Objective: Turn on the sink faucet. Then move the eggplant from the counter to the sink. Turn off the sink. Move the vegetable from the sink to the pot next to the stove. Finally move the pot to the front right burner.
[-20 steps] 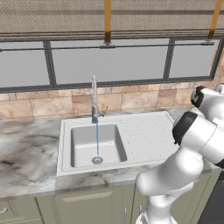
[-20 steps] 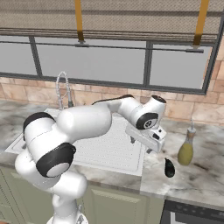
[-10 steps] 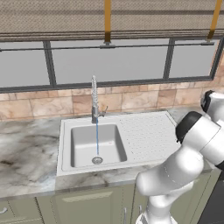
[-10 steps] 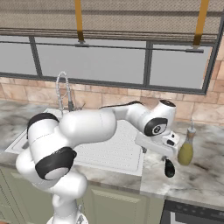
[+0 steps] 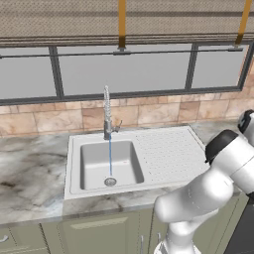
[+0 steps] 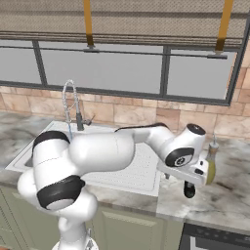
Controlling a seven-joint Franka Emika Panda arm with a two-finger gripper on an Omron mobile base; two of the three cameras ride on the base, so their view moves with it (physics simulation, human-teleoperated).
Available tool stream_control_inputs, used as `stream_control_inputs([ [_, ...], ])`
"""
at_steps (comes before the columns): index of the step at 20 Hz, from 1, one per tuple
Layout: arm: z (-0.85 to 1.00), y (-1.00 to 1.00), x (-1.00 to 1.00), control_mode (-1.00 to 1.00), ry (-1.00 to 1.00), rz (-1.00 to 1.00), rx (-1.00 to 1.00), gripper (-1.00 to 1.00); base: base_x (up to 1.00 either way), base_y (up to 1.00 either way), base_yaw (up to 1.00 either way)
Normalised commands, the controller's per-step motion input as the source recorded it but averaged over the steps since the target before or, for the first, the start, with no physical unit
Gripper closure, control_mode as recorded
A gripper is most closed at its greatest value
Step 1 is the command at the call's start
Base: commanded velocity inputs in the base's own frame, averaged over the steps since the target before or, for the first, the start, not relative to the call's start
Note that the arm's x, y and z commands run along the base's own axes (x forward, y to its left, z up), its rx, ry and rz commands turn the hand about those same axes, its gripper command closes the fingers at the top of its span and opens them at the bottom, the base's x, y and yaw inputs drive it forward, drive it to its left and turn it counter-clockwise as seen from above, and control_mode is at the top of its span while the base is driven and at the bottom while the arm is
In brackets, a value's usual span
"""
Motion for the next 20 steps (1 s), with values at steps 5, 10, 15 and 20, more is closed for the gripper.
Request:
stream_control_inputs([
  [5,-0.08,-0.25,0.04,-1.0,0.0,0.03,0.0,-1.0,0.0,0.0,0.0],
  [10,-0.12,-0.25,0.1,-1.0,0.0,0.01,0.0,-1.0,0.0,0.0,0.0],
  [15,-0.16,-0.12,0.25,-1.0,0.0,0.0,0.0,-1.0,0.0,0.0,0.0],
  [20,-0.19,-0.08,0.26,-1.0,0.0,0.0,0.0,-1.0,0.0,0.0,0.0],
])
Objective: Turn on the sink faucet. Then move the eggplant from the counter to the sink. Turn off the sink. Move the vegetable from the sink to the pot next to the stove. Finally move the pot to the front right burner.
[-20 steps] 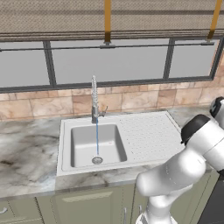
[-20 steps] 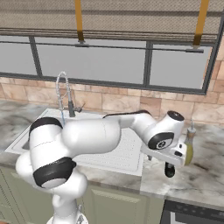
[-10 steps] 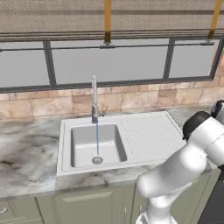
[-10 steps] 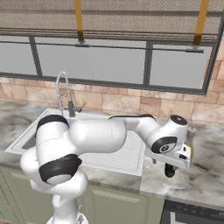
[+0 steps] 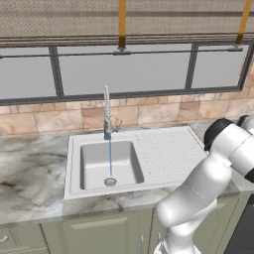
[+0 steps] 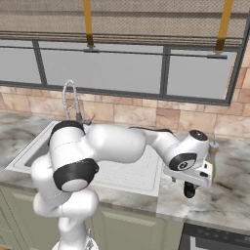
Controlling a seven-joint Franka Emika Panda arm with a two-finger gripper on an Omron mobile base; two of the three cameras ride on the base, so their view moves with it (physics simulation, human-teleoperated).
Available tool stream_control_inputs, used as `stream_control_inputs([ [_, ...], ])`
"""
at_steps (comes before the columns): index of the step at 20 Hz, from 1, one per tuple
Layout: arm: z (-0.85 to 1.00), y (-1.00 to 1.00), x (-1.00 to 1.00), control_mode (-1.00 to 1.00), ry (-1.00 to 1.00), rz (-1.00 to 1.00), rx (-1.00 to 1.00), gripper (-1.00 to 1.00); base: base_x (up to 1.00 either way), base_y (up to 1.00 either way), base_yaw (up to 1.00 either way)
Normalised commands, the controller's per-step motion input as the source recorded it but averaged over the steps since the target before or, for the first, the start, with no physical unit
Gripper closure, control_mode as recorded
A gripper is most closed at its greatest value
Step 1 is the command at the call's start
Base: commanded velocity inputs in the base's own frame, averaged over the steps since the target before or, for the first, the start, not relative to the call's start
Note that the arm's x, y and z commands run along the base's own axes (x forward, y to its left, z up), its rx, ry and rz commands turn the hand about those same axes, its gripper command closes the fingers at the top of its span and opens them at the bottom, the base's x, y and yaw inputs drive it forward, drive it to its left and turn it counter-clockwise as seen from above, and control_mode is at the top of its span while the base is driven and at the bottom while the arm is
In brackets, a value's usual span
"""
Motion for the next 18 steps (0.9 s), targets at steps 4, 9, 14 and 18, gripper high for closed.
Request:
stream_control_inputs([
  [4,-0.21,-0.1,0.22,-1.0,0.0,0.0,0.0,-1.0,0.0,0.0,0.0],
  [9,-0.23,-0.19,0.18,-1.0,0.0,0.01,0.0,-1.0,0.0,0.0,0.0],
  [14,-0.21,-0.26,0.11,-1.0,0.0,0.02,0.0,-1.0,0.0,0.0,0.0],
  [18,-0.14,-0.21,0.04,-1.0,0.0,0.02,0.0,-1.0,0.0,0.0,0.0],
])
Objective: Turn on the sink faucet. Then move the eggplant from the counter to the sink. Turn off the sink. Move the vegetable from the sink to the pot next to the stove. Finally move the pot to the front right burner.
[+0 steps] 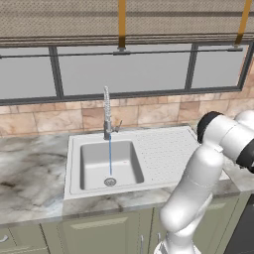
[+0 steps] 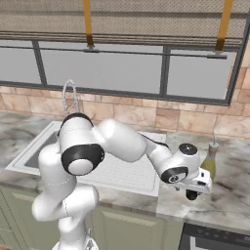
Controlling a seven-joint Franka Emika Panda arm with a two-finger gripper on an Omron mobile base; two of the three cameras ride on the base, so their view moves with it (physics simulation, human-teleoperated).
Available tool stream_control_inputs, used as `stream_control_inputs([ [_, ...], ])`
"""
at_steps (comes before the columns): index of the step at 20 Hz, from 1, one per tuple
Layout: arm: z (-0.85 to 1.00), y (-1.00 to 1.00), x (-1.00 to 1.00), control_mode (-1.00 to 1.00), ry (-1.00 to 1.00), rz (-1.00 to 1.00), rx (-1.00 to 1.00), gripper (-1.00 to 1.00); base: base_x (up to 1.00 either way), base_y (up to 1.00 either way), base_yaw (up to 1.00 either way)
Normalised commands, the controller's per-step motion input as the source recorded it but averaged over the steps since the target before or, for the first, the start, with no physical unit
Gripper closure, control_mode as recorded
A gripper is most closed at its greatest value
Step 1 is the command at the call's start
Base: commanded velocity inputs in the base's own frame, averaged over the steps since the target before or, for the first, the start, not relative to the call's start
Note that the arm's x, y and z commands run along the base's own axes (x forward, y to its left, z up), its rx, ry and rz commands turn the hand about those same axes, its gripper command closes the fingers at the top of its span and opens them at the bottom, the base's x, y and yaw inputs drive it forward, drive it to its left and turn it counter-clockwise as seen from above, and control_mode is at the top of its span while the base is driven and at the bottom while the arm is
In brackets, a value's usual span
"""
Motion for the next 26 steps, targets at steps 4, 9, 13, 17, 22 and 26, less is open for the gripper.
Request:
stream_control_inputs([
  [4,-0.13,-0.05,0.16,-1.0,0.0,0.04,0.0,-1.0,0.0,0.0,0.0],
  [9,-0.25,0.0,0.12,-1.0,0.0,0.03,0.0,1.0,0.0,0.0,0.0],
  [13,-0.29,0.04,-0.03,-1.0,0.09,0.01,0.0,1.0,0.0,0.0,0.0],
  [17,0.05,0.61,-0.18,-1.0,0.03,0.0,0.0,1.0,0.0,0.0,0.0],
  [22,0.22,0.98,-0.11,-1.0,0.0,0.0,-0.02,1.0,0.0,0.0,0.0],
  [26,0.25,1.0,0.01,-1.0,0.0,0.0,-0.04,1.0,0.0,0.0,0.0],
])
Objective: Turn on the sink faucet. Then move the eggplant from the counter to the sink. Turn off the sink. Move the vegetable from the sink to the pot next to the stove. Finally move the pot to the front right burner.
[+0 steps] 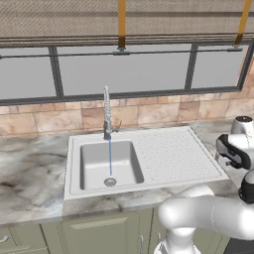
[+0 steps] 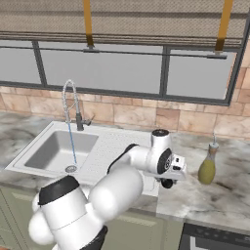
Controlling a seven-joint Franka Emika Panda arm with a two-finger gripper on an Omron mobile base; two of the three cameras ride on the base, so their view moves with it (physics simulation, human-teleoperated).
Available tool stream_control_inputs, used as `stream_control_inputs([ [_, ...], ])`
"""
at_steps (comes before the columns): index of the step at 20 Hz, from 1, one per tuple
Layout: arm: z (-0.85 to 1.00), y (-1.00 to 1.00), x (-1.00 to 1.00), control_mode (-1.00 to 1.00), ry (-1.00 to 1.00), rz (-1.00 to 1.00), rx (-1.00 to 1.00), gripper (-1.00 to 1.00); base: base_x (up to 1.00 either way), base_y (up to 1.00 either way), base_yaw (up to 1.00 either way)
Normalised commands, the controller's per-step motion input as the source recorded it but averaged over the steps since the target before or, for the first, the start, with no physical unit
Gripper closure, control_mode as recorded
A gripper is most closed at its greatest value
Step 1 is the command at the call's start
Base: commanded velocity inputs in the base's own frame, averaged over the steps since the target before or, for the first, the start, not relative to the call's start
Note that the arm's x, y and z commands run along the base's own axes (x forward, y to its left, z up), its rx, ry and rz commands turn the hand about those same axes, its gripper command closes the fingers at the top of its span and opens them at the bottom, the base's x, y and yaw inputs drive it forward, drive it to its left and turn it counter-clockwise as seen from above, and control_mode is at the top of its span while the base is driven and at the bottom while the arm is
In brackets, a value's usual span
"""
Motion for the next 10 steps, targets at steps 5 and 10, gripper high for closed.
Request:
stream_control_inputs([
  [5,0.26,1.0,0.2,-1.0,0.0,0.0,-0.04,1.0,0.0,0.0,0.0],
  [10,0.25,1.0,0.4,-1.0,0.01,0.0,-0.02,1.0,0.0,0.0,0.0],
])
